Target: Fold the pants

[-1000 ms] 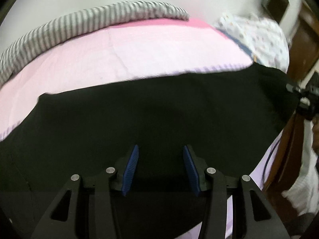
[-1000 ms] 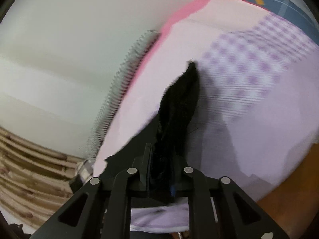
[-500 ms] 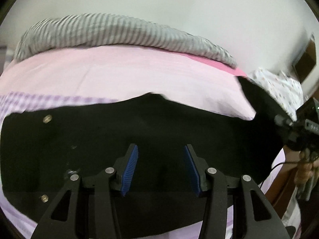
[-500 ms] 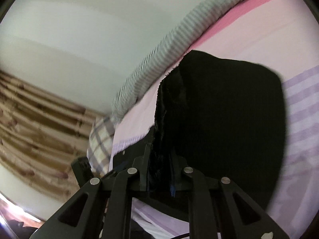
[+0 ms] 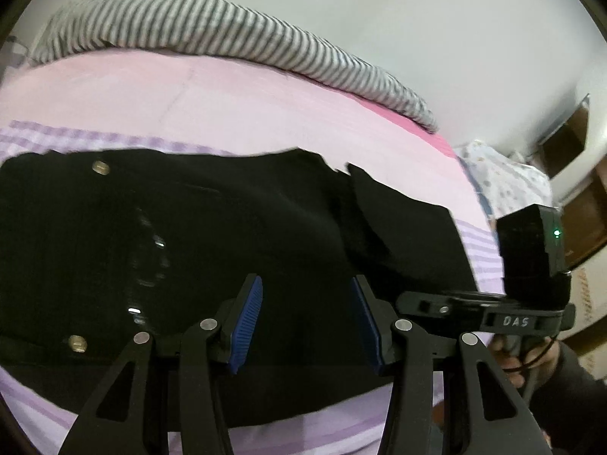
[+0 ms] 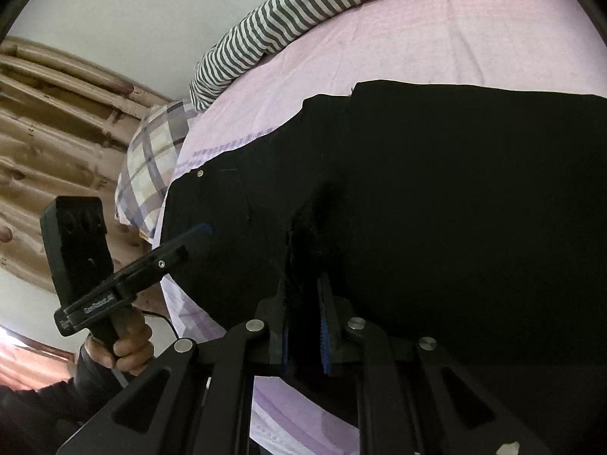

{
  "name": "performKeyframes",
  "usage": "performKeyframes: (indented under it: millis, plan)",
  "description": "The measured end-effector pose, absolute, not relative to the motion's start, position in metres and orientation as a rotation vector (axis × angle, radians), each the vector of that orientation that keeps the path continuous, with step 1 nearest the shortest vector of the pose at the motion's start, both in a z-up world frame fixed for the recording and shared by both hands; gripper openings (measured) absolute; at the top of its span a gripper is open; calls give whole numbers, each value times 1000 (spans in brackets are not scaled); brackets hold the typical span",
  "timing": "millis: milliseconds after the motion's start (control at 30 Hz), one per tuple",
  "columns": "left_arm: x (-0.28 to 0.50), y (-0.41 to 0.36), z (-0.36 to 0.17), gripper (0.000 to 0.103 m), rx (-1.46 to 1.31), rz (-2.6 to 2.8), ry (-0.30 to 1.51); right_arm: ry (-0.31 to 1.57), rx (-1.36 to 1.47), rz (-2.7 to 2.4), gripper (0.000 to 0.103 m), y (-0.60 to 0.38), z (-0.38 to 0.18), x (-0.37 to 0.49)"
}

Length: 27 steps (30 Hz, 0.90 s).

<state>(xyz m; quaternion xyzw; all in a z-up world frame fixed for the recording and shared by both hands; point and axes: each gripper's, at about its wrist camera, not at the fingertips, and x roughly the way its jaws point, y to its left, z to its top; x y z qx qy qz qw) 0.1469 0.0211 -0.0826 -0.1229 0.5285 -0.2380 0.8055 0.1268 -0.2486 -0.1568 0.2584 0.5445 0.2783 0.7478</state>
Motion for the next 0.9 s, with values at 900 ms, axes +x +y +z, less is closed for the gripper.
performKeyframes:
  millis: [900]
  plan:
    - [151, -44, -123, 49, -388, -621, 1389, 998, 762, 356, 36, -363, -138, 81]
